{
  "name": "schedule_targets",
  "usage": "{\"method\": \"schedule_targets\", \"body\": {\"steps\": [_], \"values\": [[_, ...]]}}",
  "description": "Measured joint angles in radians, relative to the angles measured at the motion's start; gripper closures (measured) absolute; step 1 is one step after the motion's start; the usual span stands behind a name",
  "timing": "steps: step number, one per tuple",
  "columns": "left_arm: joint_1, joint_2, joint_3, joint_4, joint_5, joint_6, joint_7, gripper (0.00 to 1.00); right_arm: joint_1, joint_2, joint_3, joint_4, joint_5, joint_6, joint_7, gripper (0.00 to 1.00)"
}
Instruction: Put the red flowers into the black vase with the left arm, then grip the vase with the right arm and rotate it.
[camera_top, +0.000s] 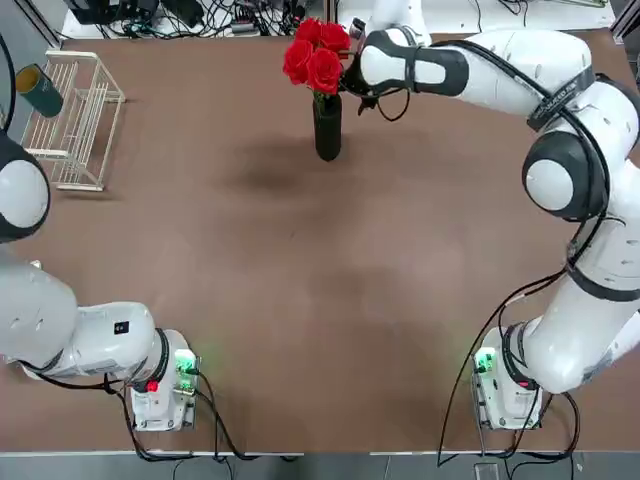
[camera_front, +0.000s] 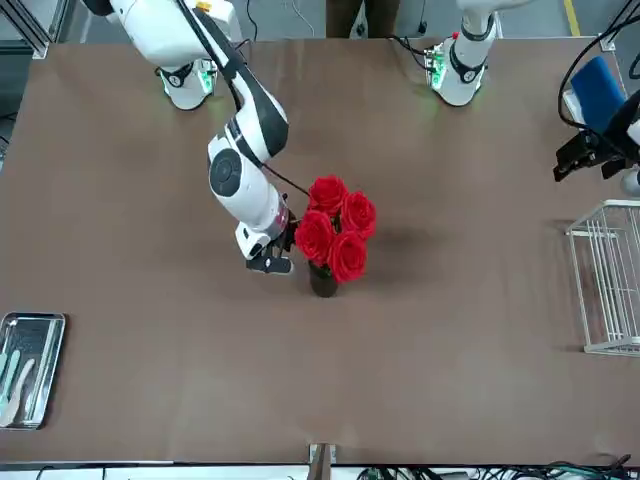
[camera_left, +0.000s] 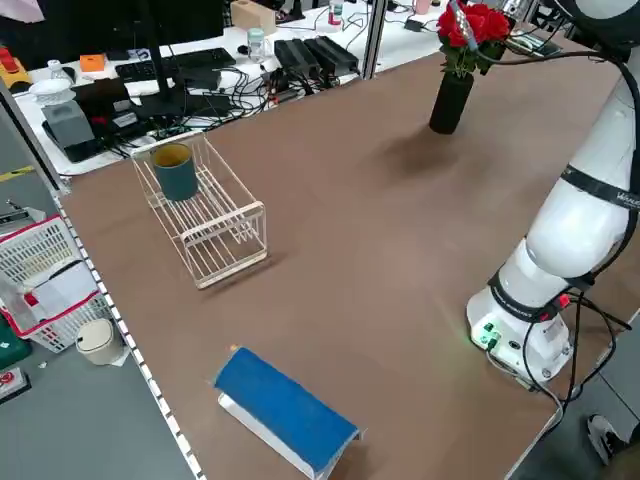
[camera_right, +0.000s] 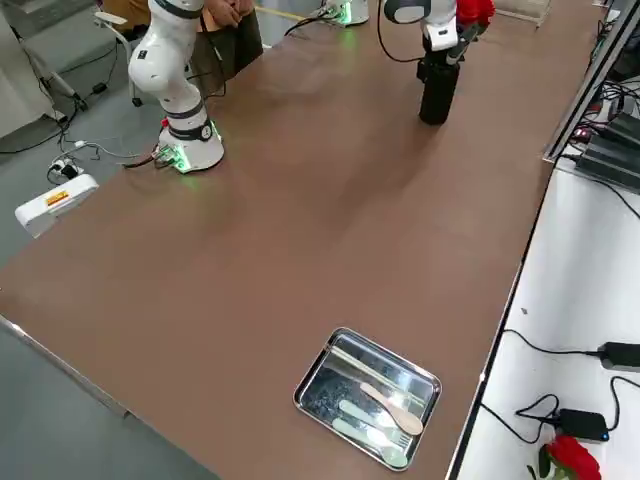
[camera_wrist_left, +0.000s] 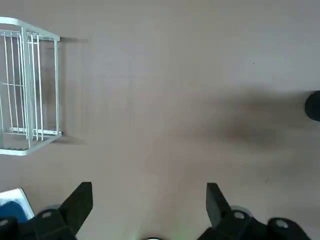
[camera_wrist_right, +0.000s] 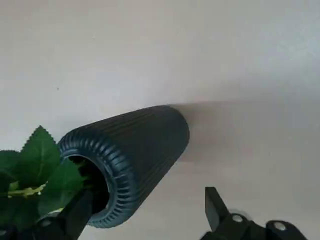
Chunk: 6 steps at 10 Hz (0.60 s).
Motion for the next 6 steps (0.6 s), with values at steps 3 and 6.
{"method": "schedule_targets", "body": {"steps": [3,6], "values": [[0.0,0.0,0.0,0.0,0.0,0.0,0.0,0.0,0.003,0.004,0.01,0.0,0.0,0.02,0.001,0.0],[0.002,0.0,0.003,0.0,0.0,0.0,0.0,0.0,0.003,0.024,0.01,0.0,0.0,0.036,0.001,0.02]]}}
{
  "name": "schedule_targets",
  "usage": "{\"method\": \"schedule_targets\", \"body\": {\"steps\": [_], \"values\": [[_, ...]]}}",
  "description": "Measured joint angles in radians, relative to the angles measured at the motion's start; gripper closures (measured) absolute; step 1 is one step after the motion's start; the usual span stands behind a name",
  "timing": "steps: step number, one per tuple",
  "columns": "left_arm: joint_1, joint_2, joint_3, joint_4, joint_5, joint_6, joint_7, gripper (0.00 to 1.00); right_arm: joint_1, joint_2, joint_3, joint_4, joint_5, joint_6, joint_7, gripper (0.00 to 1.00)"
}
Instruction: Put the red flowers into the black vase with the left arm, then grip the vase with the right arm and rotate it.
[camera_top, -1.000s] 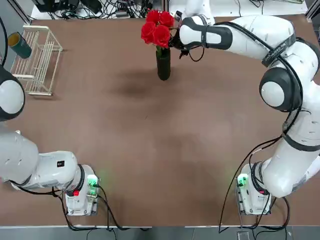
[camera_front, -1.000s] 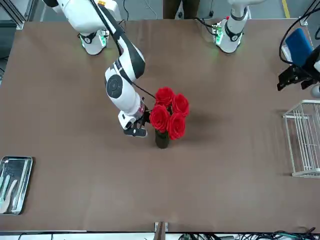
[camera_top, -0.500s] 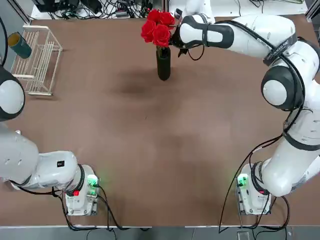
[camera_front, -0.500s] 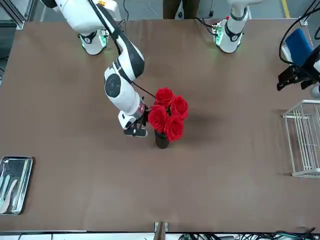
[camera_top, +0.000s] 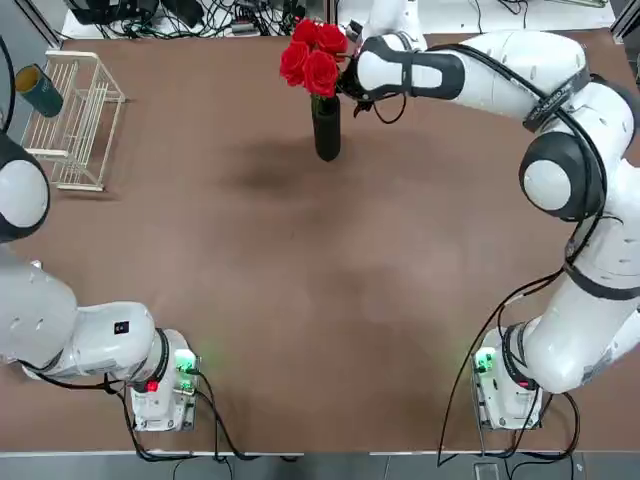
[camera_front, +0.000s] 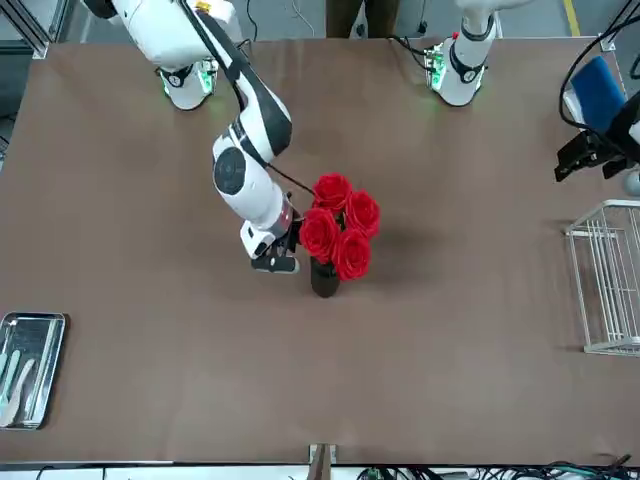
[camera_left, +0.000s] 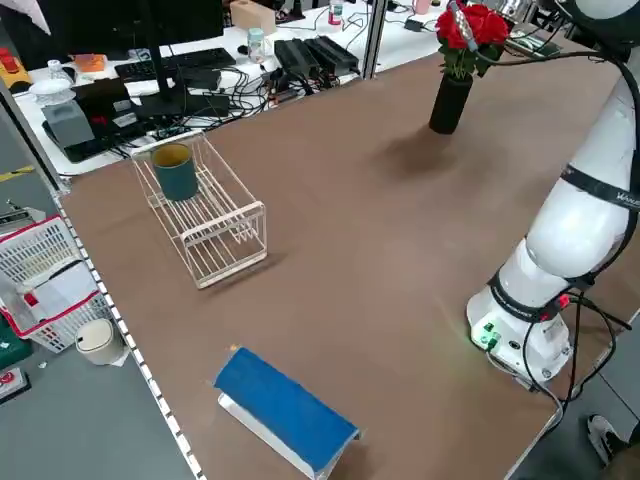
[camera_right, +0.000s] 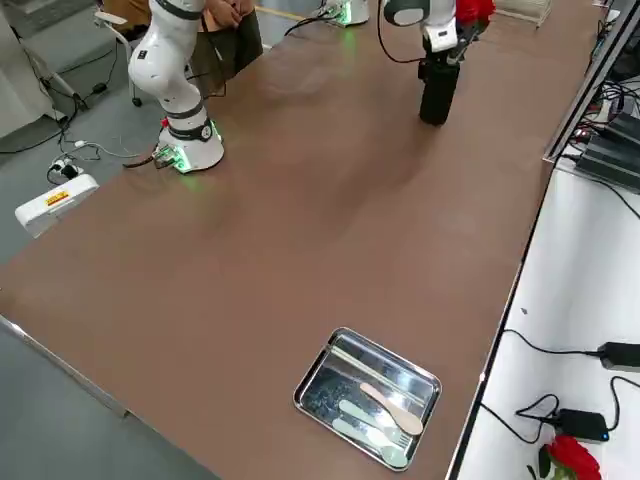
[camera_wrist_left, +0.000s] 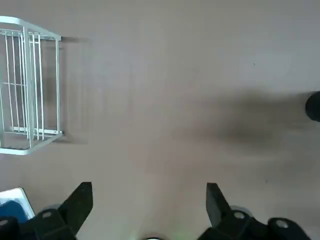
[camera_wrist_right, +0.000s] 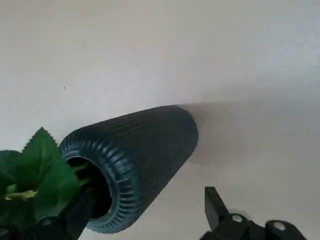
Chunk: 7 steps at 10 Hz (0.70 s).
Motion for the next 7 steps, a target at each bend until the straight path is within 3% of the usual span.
{"method": "schedule_targets", "body": {"steps": [2,5,6,7], "values": [[0.0,0.0,0.0,0.0,-0.001,0.0,0.001,0.0,0.0,0.013,0.001,0.0,0.0,0.011,0.0,0.06],[-0.001,0.0,-0.001,0.0,-0.001,0.011,0.004,0.0,0.0,0.017,0.002,0.0,0.0,0.015,0.0,0.29],[-0.001,0.0,-0.001,0.0,-0.001,0.027,0.005,0.0,0.0,0.017,0.003,0.001,0.0,0.015,0.0,0.47],[-0.001,0.0,-0.001,0.0,-0.001,0.04,0.005,0.0,0.0,0.017,0.004,0.002,0.0,0.015,0.0,0.48]]}}
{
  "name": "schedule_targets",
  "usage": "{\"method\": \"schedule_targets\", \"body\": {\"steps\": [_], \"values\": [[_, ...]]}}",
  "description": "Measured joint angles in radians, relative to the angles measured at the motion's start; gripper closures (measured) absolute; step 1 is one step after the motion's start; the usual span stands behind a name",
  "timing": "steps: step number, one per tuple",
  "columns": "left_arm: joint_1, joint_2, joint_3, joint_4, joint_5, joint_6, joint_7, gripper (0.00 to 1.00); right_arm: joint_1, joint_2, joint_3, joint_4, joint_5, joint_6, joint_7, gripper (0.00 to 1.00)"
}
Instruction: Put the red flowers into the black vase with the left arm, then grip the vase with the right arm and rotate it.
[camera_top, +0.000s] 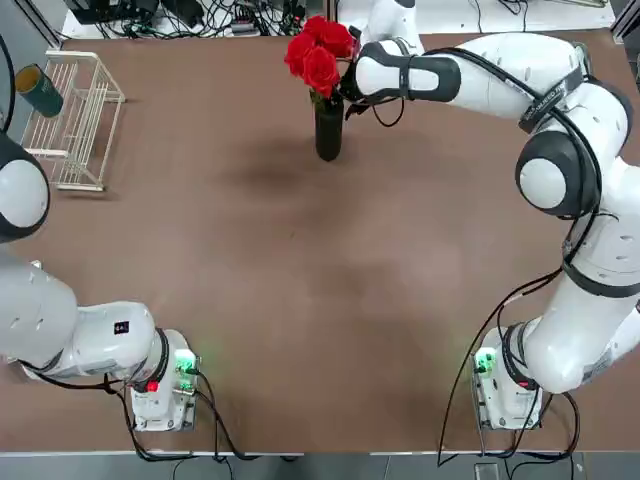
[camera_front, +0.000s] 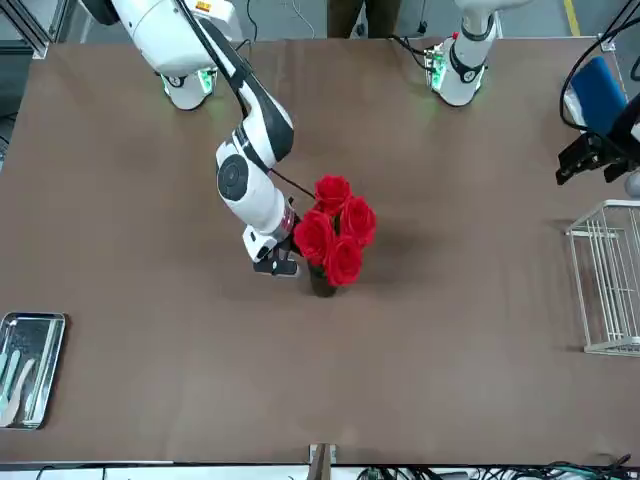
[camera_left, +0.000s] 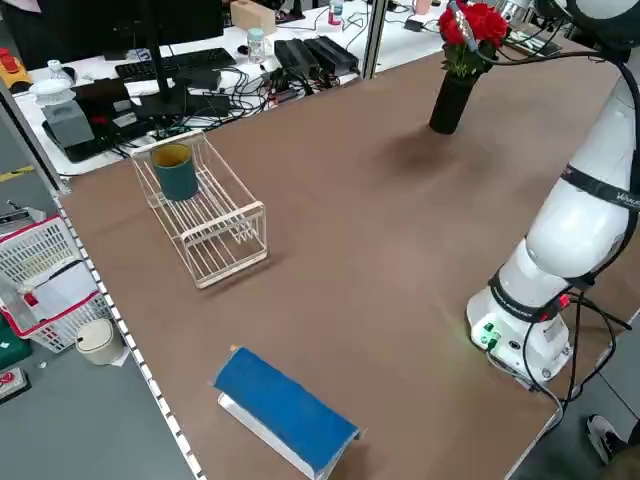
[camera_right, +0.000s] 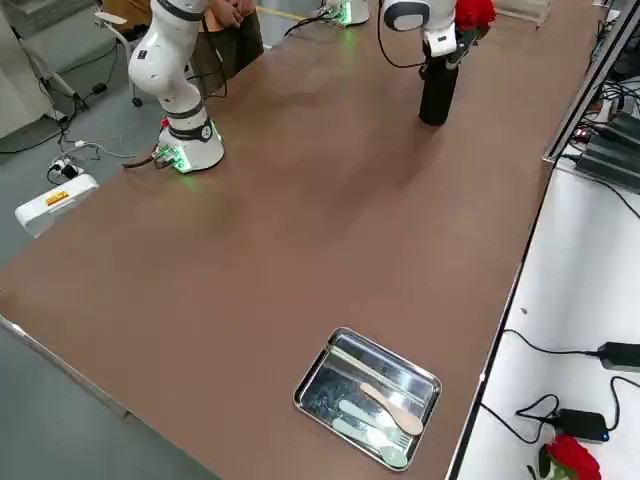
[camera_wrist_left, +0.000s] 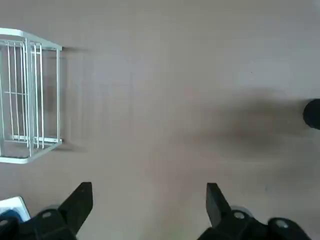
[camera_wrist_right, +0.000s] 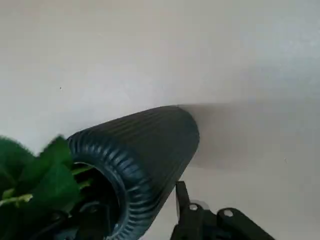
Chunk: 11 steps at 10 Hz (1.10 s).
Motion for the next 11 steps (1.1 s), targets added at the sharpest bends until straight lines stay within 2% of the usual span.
{"method": "schedule_targets", "body": {"steps": [2,5,11], "values": [[0.0,0.0,0.0,0.0,0.0,0.02,0.0,0.0,0.001,0.0,0.001,0.001,0.0,0.0,0.0,0.57],[0.0,0.0,0.0,0.0,0.0,0.033,0.0,0.0,0.004,0.0,0.002,0.005,-0.002,-0.001,-0.002,0.64],[0.0,0.0,0.0,0.0,0.0,0.038,0.001,0.0,0.003,-0.001,0.001,0.048,-0.065,-0.098,-0.005,0.64]]}}
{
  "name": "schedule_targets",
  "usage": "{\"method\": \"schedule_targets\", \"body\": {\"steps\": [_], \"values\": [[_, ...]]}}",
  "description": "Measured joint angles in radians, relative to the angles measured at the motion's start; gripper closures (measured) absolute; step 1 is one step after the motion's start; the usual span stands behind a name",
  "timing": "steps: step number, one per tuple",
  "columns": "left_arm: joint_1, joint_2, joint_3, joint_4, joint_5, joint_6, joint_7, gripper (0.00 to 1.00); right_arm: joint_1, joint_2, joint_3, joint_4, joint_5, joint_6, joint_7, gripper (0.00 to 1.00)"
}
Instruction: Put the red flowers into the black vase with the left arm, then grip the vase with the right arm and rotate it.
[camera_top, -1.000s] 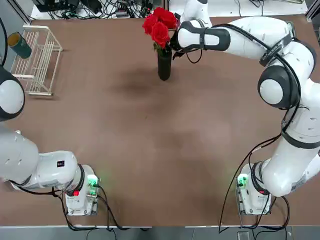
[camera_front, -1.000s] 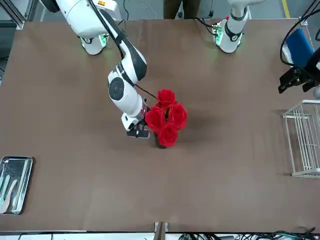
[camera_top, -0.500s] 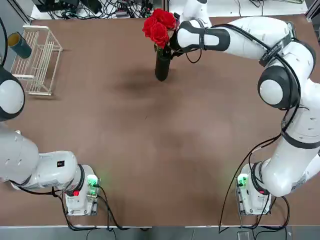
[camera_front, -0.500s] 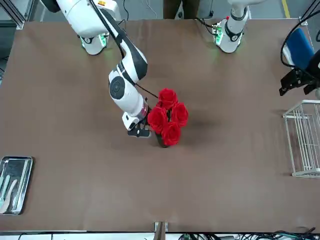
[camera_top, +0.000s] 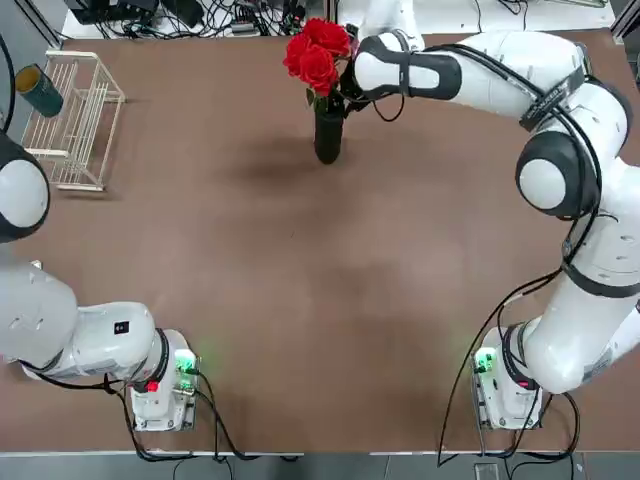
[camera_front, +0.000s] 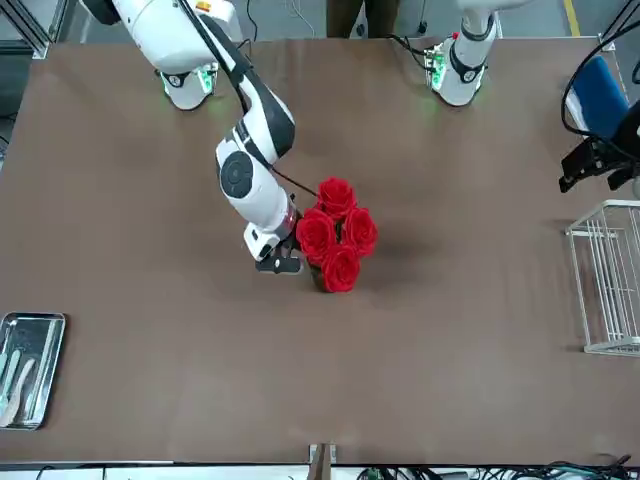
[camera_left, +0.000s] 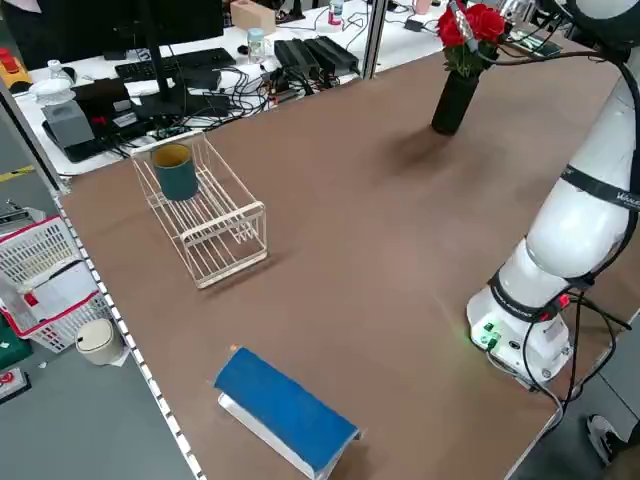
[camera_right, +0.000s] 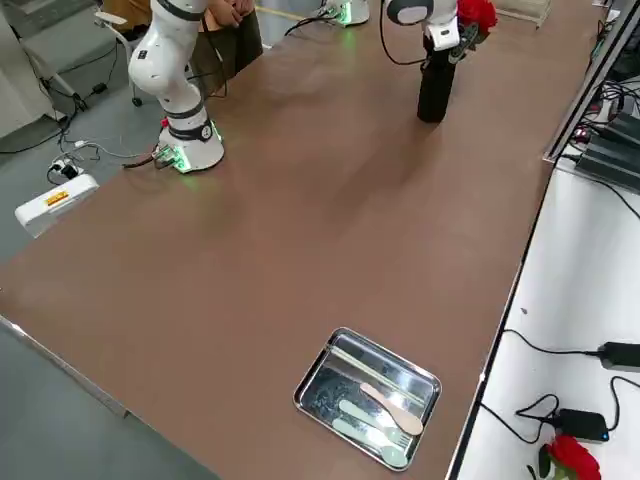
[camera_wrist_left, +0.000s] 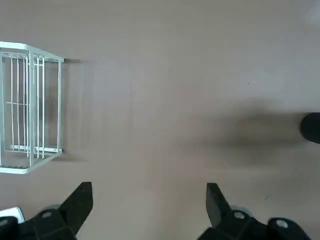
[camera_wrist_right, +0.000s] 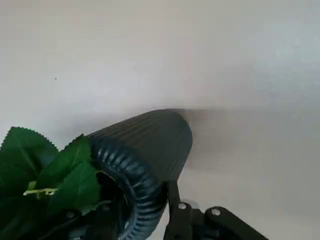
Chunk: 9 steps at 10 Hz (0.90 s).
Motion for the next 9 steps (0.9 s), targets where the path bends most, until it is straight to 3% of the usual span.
{"method": "schedule_targets", "body": {"steps": [3,9], "values": [[0.0,0.0,0.0,0.0,0.0,0.0,0.0,0.0,-0.001,0.0,0.0,0.022,-0.088,-0.041,-0.021,0.64],[-0.001,0.0,-0.003,0.0,0.0,0.001,0.0,0.0,0.002,-0.001,0.006,0.022,-0.11,-0.056,-0.136,0.75]]}}
